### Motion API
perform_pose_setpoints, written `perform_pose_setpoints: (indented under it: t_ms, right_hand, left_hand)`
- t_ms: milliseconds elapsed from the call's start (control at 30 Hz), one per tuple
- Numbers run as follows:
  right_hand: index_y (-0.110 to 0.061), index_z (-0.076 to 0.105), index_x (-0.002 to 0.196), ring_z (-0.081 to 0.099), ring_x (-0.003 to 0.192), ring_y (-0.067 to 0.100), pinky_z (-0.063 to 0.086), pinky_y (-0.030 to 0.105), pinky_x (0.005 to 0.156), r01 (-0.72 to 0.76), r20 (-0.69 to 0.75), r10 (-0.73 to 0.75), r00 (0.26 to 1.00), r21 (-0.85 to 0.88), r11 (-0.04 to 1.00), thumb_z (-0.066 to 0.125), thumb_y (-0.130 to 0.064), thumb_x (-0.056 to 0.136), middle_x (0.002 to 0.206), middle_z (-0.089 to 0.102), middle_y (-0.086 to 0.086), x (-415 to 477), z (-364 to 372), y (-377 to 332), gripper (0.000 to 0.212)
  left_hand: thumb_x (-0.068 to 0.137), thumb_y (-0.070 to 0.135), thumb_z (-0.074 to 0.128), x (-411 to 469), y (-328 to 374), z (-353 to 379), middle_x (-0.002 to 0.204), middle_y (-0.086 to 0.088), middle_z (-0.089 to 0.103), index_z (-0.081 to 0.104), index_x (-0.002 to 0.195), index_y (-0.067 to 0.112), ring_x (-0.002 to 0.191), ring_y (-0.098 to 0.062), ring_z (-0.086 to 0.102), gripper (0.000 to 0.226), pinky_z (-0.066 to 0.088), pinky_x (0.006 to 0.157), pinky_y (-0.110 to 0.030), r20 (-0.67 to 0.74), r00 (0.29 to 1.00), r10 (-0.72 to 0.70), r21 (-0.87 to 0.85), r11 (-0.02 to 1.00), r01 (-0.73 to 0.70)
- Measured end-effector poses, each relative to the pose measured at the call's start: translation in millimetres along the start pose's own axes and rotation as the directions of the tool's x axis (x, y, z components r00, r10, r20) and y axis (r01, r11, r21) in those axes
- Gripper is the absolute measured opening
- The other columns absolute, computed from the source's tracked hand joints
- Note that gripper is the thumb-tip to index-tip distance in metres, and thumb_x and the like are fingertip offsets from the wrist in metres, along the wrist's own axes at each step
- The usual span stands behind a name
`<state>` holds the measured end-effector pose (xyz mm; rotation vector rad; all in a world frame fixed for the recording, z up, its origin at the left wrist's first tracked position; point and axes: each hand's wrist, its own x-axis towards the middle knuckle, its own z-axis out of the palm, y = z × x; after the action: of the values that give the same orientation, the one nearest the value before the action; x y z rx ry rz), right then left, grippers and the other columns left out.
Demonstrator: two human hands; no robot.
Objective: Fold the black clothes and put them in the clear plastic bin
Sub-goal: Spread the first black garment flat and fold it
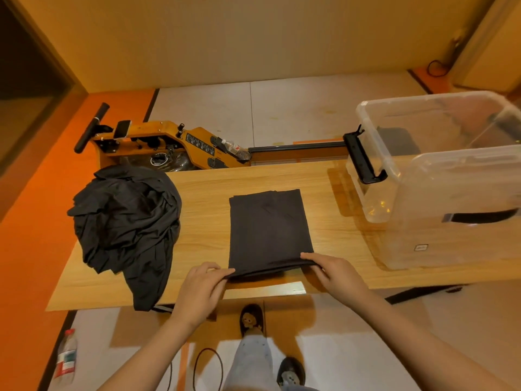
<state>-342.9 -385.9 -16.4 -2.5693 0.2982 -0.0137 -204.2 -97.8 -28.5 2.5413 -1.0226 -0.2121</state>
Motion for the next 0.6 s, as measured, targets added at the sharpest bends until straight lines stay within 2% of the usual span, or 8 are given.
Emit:
perform_pose_setpoints:
  t_ms: [100, 167, 233, 300, 400, 467, 600]
  right_hand:
    - [-0.026, 0.062, 0.127, 0.061, 0.091, -0.003, 0.041, 0.005, 0.079, -0.044, -0.12, 0.066, 0.991, 0.178, 0.983, 0.053, -0.017, 0.098, 0.119, 0.065, -0.013, 24.4, -29.8, -10.3, 0.032]
    - [-0.025, 0.066, 0.121, 0.06, 0.095, -0.003, 0.045, 0.009, 0.081, -0.026, -0.176, 0.077, 0.981, 0.275, 0.961, 0.054, -0.015, 0.097, 0.113, 0.067, -0.012, 41.0, -52.5, -18.6, 0.028]
    - [-0.023, 0.068, 0.115, 0.058, 0.098, -0.004, 0.047, 0.012, 0.084, -0.01, -0.211, 0.09, 0.973, 0.353, 0.935, 0.054, -0.012, 0.096, 0.105, 0.067, -0.015, 54.4, -79.2, -30.1, 0.026]
    - [-0.025, 0.068, 0.108, 0.057, 0.095, -0.007, 0.046, 0.011, 0.08, 0.009, -0.22, 0.091, 0.971, 0.418, 0.908, 0.054, -0.01, 0.096, 0.098, 0.065, -0.018, 63.7, -109.0, -42.7, 0.024]
    - [-0.033, 0.067, 0.095, 0.06, 0.092, -0.003, 0.048, 0.015, 0.078, 0.048, -0.206, 0.061, 0.977, 0.487, 0.872, 0.054, -0.009, 0.095, 0.094, 0.067, -0.013, 69.3, -150.4, -56.0, 0.027]
    - [-0.025, 0.069, 0.095, 0.063, 0.089, 0.004, 0.051, 0.02, 0.075, 0.063, -0.174, 0.038, 0.984, 0.539, 0.84, 0.053, -0.008, 0.095, 0.093, 0.068, -0.005, 69.4, -172.3, -60.8, 0.024]
    - [-0.015, 0.067, 0.087, 0.062, 0.07, 0.003, 0.048, 0.016, 0.057, 0.059, -0.072, -0.021, 0.997, 0.58, 0.812, 0.051, -0.003, 0.095, 0.077, 0.064, -0.003, 67.5, -206.4, -68.3, 0.021]
  left_hand:
    - [0.096, 0.018, 0.057, 29.1, 11.2, -32.4, 0.109, 0.012, 0.059, 0.066, 0.115, 0.033, 0.106, -0.011, 0.053, 0.026, 0.043, 0.09, -0.027, -0.081, 0.996, -0.048, -0.169, 0.985, 0.034]
    - [0.096, 0.015, 0.058, 51.0, 24.2, -60.2, 0.106, 0.014, 0.062, 0.064, 0.109, 0.036, 0.104, -0.002, 0.054, 0.025, 0.044, 0.092, -0.024, -0.158, 0.985, -0.069, -0.278, 0.96, 0.022]
    - [0.094, 0.013, 0.06, 69.0, 40.4, -90.0, 0.103, 0.019, 0.063, 0.062, 0.104, 0.037, 0.1, 0.007, 0.054, 0.026, 0.042, 0.088, -0.014, -0.241, 0.965, -0.107, -0.358, 0.934, 0.014]
    - [0.093, 0.012, 0.061, 81.5, 57.2, -117.7, 0.101, 0.025, 0.062, 0.063, 0.1, 0.038, 0.1, 0.011, 0.054, 0.027, 0.039, 0.082, -0.007, -0.316, 0.941, -0.124, -0.406, 0.914, -0.016]
    - [0.092, 0.011, 0.06, 89.6, 77.7, -151.2, 0.093, 0.031, 0.064, 0.061, 0.095, 0.042, 0.098, 0.011, 0.054, 0.031, 0.039, 0.073, -0.005, -0.378, 0.919, -0.107, -0.446, 0.891, -0.08]
    - [0.092, 0.007, 0.059, 91.5, 85.8, -167.0, 0.095, 0.028, 0.065, 0.064, 0.093, 0.037, 0.098, 0.007, 0.056, 0.03, 0.041, 0.073, -0.005, -0.378, 0.922, -0.079, -0.479, 0.869, -0.122]
    - [0.091, -0.001, 0.058, 93.5, 94.2, -189.0, 0.09, 0.008, 0.068, 0.067, 0.091, 0.019, 0.091, -0.005, 0.063, 0.022, 0.049, 0.077, -0.014, -0.263, 0.964, -0.049, -0.604, 0.787, -0.125]
